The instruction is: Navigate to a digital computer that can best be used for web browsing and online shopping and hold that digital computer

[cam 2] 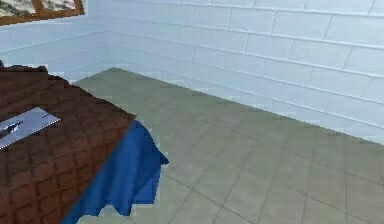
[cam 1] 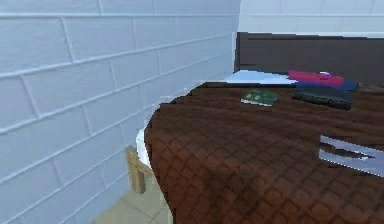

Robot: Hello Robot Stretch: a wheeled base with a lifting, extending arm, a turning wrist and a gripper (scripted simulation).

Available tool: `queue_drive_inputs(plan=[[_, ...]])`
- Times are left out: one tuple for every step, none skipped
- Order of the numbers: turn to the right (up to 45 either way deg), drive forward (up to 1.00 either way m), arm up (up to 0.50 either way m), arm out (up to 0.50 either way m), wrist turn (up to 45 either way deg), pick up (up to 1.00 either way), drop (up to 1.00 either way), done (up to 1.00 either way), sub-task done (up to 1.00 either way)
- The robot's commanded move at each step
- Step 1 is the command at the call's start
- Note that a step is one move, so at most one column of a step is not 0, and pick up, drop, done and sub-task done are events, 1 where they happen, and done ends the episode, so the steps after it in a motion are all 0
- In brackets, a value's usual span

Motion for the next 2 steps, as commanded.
queue_drive_inputs(plan=[[0.0, 0.1, 0.0, 0.0, 0.0, 0.0, 0.0, 0.0, 0.0], [36.0, 0.0, 0.0, 0.0, 0.0, 0.0, 0.0, 0.0, 0.0]])
